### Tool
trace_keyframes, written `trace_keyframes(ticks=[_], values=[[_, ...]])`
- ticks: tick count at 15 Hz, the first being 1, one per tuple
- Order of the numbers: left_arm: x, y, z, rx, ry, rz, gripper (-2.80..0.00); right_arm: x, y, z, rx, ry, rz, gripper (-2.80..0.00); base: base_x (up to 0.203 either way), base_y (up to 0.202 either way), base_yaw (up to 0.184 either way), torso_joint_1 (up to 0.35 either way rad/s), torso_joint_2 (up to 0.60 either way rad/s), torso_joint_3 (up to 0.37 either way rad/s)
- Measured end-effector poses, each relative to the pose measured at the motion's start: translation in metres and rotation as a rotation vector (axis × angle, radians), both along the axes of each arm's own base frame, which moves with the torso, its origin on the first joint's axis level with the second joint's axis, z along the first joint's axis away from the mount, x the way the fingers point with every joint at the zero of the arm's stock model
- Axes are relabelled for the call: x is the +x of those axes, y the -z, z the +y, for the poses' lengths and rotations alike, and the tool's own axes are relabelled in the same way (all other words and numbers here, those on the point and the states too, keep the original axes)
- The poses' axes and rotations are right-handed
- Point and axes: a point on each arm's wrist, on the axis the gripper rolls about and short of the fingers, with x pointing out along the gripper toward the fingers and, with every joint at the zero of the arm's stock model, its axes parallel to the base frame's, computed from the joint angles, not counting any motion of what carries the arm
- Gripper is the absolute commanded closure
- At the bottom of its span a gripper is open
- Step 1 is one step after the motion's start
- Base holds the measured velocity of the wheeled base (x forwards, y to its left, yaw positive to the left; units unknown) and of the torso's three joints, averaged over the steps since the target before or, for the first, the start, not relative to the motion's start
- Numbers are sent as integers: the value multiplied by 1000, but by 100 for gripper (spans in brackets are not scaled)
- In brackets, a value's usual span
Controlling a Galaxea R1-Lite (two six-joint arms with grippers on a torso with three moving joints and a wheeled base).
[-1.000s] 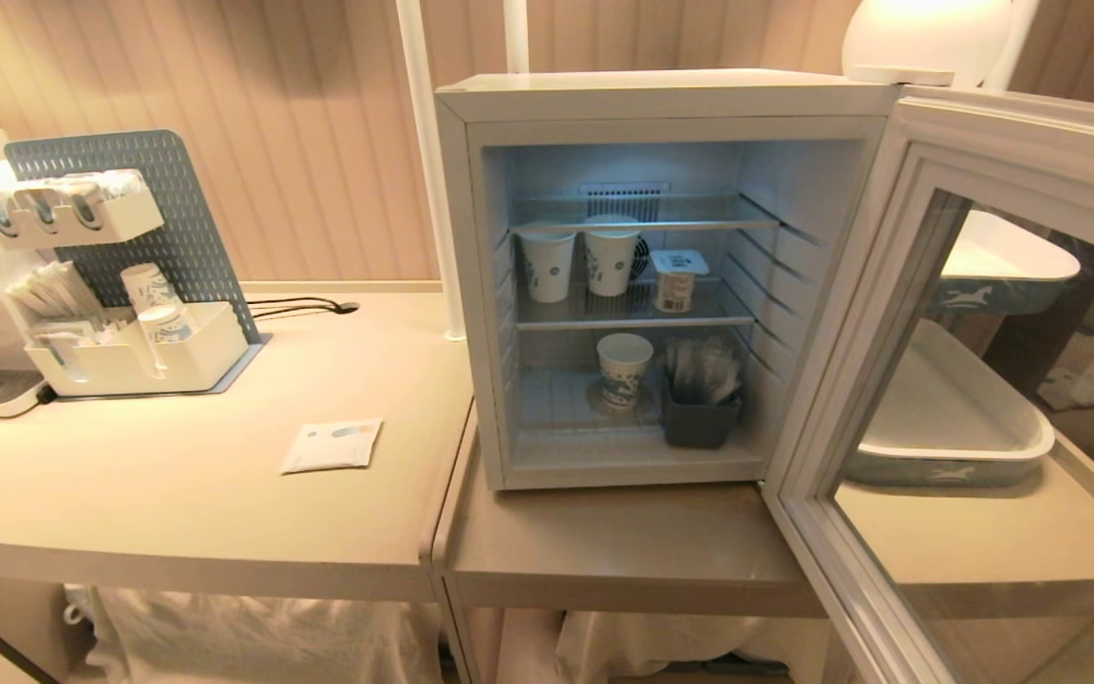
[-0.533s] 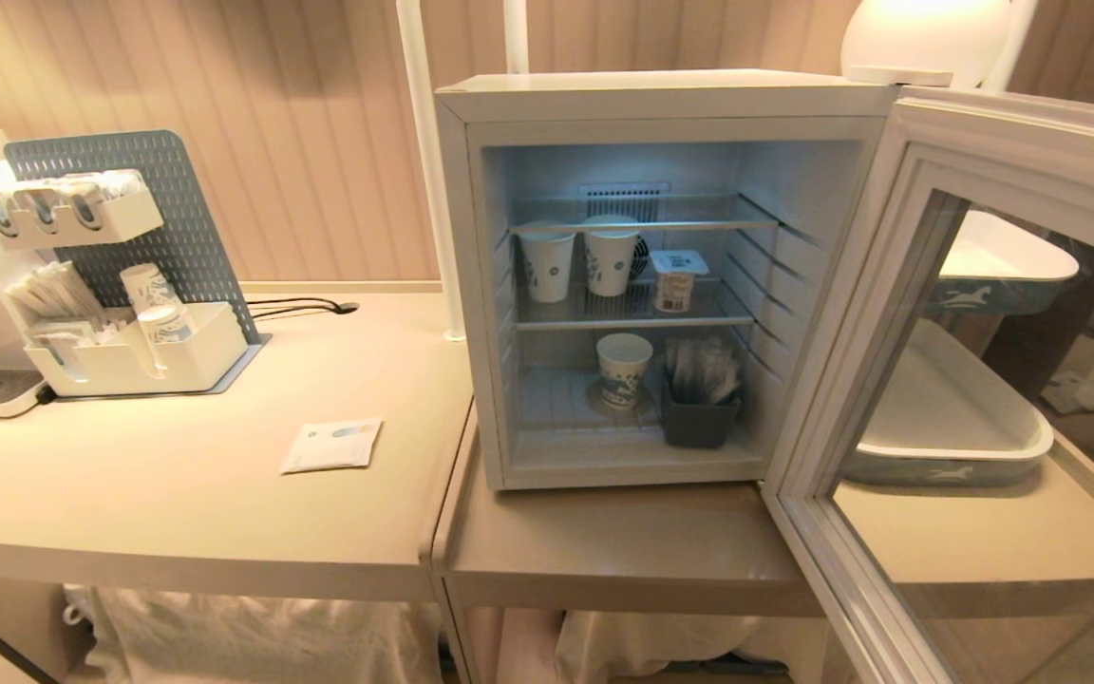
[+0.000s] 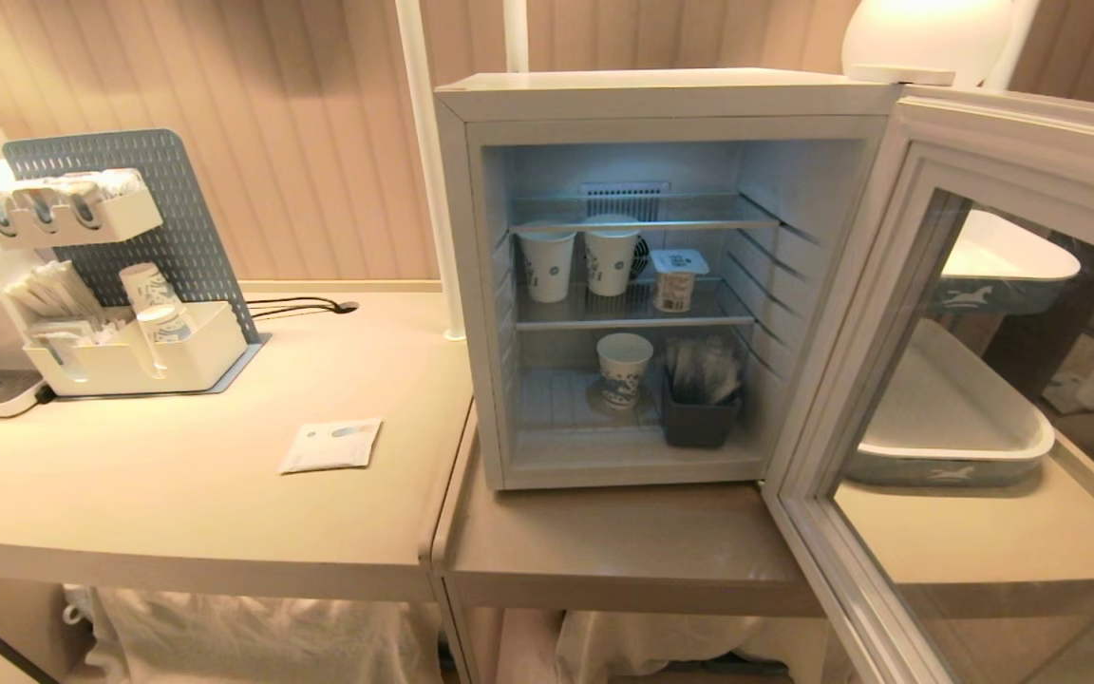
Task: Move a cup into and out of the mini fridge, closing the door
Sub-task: Take the yoghurt out of the freezer
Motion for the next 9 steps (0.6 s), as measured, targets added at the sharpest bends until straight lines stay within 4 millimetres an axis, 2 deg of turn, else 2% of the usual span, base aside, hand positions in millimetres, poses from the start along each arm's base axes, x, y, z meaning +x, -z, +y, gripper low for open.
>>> trace_keyframes(ticks=[2, 4, 6, 9], values=[[8, 8, -2, 57, 90, -76, 0, 0, 0, 0, 0, 0, 0, 0, 0, 0, 0, 0, 0, 0], [9, 16, -4, 104, 172, -27, 0, 0, 0, 0, 0, 0, -1, 0, 0, 0, 0, 0, 0, 0], [10, 19, -4, 112, 178, -13, 0, 0, 0, 0, 0, 1, -2, 0, 0, 0, 0, 0, 0, 0], [10, 19, -4, 111, 177, -18, 0, 0, 0, 0, 0, -1, 0, 0, -155, 0, -3, 12, 7, 1]])
